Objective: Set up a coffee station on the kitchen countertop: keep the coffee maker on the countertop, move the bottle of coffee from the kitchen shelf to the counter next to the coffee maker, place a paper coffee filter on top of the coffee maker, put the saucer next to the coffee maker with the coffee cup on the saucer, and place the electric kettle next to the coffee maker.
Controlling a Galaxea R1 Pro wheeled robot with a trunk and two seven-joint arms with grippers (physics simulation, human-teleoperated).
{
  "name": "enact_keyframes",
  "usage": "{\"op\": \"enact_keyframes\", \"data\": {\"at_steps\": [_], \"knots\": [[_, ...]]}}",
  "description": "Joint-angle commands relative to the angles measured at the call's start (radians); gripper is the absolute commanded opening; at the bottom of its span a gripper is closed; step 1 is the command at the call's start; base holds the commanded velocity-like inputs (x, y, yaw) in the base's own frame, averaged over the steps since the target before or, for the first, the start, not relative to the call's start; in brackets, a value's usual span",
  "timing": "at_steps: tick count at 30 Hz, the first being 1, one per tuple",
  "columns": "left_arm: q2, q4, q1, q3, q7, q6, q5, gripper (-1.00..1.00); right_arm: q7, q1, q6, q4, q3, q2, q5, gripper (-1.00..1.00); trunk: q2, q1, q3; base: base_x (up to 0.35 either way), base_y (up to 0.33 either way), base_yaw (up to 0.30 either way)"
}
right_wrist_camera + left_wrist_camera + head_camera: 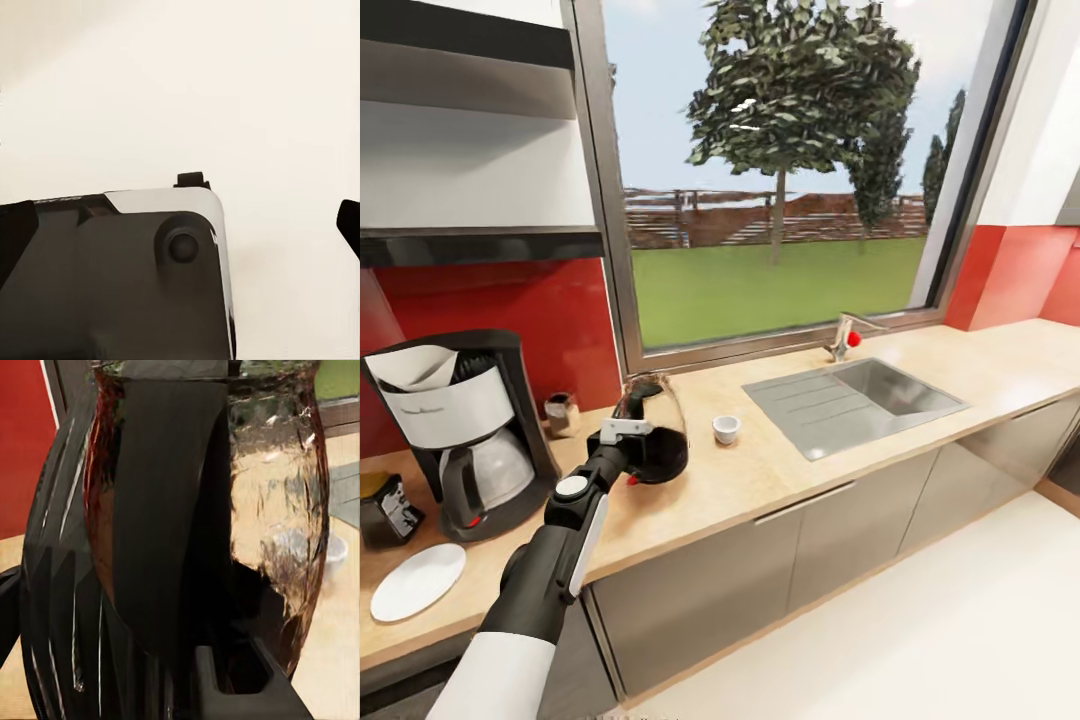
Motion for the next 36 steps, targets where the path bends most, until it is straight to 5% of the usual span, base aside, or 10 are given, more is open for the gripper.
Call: {"op": "enact_keyframes", "data": {"at_steps": [1,12,31,36], "knots": [[-0.001,-0.001,-0.001,0.000,0.007,0.005,-0.009,-1.00,0.004,-0.001,-0.004,0.001,0.008,-0.001,-0.010,1.00,-0.002,0.001,-0.002,0.000,-0.057,0.265],[0.004,-0.001,0.000,0.005,0.047,0.001,-0.012,-1.00,0.004,-0.001,-0.004,0.001,0.008,-0.001,-0.010,1.00,-0.002,0.001,-0.002,0.000,-0.011,0.263],[0.006,0.008,0.002,0.001,0.046,-0.006,-0.017,-1.00,0.004,-0.001,-0.004,0.002,0.006,-0.001,-0.011,1.00,-0.002,0.001,-0.002,0.056,0.000,0.012],[0.007,0.029,0.012,0.001,0.047,-0.083,-0.019,-1.00,0.004,-0.001,-0.005,0.002,0.007,-0.001,-0.011,1.00,-0.002,0.001,-0.002,0.000,0.000,0.000]]}}
